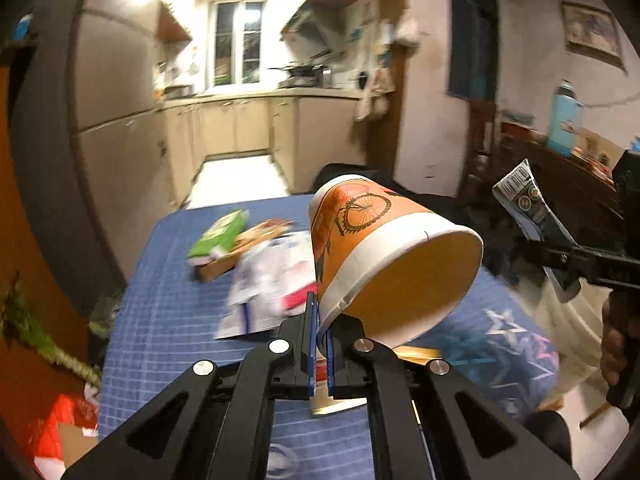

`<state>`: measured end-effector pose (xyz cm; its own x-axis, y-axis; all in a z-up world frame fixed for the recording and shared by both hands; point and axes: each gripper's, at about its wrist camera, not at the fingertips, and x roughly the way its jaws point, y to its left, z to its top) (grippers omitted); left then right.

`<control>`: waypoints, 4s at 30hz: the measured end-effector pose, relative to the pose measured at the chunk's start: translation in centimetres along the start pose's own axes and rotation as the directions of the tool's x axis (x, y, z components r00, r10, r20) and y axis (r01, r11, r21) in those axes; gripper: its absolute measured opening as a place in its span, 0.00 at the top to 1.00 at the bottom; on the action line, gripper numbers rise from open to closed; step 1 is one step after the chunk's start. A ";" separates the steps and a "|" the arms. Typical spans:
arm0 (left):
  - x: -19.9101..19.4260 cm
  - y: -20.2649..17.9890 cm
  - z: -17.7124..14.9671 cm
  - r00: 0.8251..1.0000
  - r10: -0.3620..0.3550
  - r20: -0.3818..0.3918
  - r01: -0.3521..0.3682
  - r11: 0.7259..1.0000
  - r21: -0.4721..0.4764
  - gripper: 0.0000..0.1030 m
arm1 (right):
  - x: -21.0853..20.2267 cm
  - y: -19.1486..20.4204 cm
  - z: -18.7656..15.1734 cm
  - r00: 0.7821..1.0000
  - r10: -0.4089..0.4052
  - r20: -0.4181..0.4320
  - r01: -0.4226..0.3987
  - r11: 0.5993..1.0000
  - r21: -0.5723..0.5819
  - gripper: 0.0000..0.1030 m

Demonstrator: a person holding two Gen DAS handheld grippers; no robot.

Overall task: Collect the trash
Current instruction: 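Carry cup and carton to the white bucket and release both inside, then move both open tools back over the table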

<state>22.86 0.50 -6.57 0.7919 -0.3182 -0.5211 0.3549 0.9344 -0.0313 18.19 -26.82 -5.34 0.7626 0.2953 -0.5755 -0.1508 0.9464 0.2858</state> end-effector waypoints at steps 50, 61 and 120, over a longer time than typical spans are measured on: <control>9.4 -38.6 2.8 0.840 -0.489 -0.235 0.543 0.751 0.376 0.95 | -18.3 -22.2 -8.1 0.838 -0.545 0.019 0.516 0.805 0.293 0.36; 10.8 -39.1 2.8 0.844 -0.474 -0.251 0.536 0.751 0.385 0.79 | -18.3 -24.2 -7.0 0.859 -0.508 0.059 0.459 0.817 0.348 0.15; 7.2 5.7 -2.8 0.987 0.050 -0.154 -0.043 0.998 0.045 0.21 | 4.8 -0.4 -8.0 0.984 -0.003 -0.176 0.001 1.000 -0.010 0.13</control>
<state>29.18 4.00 -12.90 0.7224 -0.2430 -0.6474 0.3425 0.9391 0.0297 16.90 -24.73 -14.32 0.6408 0.3109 -0.7020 -0.1557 0.9480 0.2777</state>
